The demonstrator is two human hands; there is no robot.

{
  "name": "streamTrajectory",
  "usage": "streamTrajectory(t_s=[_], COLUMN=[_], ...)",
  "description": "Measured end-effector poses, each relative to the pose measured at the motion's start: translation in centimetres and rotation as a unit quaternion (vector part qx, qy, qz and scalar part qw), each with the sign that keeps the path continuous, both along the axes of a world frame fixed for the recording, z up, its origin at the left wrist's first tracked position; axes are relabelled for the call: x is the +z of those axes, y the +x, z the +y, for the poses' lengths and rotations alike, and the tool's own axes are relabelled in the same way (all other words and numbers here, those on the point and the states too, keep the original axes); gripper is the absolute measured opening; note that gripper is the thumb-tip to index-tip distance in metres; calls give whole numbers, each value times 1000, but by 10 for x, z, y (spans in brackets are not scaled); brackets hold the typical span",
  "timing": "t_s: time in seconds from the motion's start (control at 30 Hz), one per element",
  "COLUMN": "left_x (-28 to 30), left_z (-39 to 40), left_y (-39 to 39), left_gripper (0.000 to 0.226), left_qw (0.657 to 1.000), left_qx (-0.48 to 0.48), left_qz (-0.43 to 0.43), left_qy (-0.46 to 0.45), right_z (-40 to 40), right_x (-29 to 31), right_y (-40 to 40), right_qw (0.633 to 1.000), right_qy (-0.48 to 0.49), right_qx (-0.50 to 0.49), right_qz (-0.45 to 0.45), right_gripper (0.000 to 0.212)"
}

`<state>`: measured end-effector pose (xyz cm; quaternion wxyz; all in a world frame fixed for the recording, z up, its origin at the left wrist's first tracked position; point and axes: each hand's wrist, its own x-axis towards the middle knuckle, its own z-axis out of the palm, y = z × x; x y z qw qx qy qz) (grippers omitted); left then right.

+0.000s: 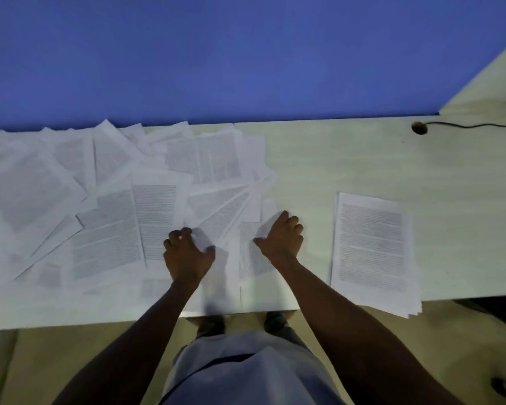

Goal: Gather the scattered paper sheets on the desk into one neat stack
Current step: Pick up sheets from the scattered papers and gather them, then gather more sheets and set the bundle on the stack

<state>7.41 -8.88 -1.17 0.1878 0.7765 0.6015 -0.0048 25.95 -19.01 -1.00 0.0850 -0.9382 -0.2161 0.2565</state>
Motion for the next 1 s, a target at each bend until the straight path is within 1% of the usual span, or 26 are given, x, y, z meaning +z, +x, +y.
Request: streamTrajectory(t_s=[0.07,0.1,0.17,0.23,0.3,0.33,0.37,0.4,0.43,0.47,0.5,0.53,0.57,0.6,0.63,0.67,0.7,0.73,0.77,0.8,0.83,0.93,1.0], left_x=[-6,-8,-10,-12,-10,-10,-8,-6,-4,-2,0,2,5,8,9,11,11,11,9,6,4,4,14], left_z=[7,10,15,18,22,25,28,31,36,42,49,55,60,63,64,62,58,52,47,41,37,32,32], left_y=[-7,-6,-3,0,1,2,2,3,3,3,3,2,1,0,-2,-3,-5,-8,-12,-15,-17,-16,-11], left_gripper=[96,103,107,101,87,78,68,60,54,51,47,42,38,35,34,34,36,37,39,40,41,41,47], left_qw=[996,993,988,983,974,970,965,961,958,957,957,959,963,967,970,972,972,972,971,970,968,959,945], left_qx=[-70,-91,-113,-137,-174,-192,-210,-225,-236,-244,-250,-253,-251,-246,-240,-234,-225,-215,-205,-201,-200,-189,-159], left_qz=[52,77,104,118,135,140,142,144,147,144,133,115,86,52,13,-24,-62,-94,-115,-125,-130,-152,-192], left_qy=[4,2,5,20,45,56,63,66,70,68,64,57,49,38,26,14,2,-12,-30,-53,-75,-147,-212], right_z=[9,11,12,11,9,8,6,4,4,6,10,15,22,30,39,49,57,64,69,74,80,98,107], right_x=[-1,-1,1,5,10,10,11,10,9,7,8,8,9,9,9,10,12,13,14,13,12,11,9], right_y=[-5,-8,-12,-16,-24,-28,-33,-37,-42,-45,-47,-48,-49,-50,-50,-50,-48,-46,-43,-39,-35,-27,-24], right_qw=[998,993,979,970,967,975,984,987,983,978,970,952,922,882,843,815,800,798,805,814,820,831,848], right_qy=[35,62,116,133,142,127,98,90,115,157,198,231,260,285,302,309,312,310,308,304,307,305,283], right_qx=[-44,-70,-119,-154,-175,-168,-147,-127,-119,-122,-141,-171,-215,-260,-297,-319,-332,-336,-333,-323,-313,-288,-278], right_qz=[43,75,119,130,116,74,10,-48,-74,-53,11,101,192,272,332,371,391,392,383,375,368,365,352], right_gripper=[99,94,83,77,79,78,75,68,59,49,42,40,45,53,60,61,57,50,45,45,48,72,80])
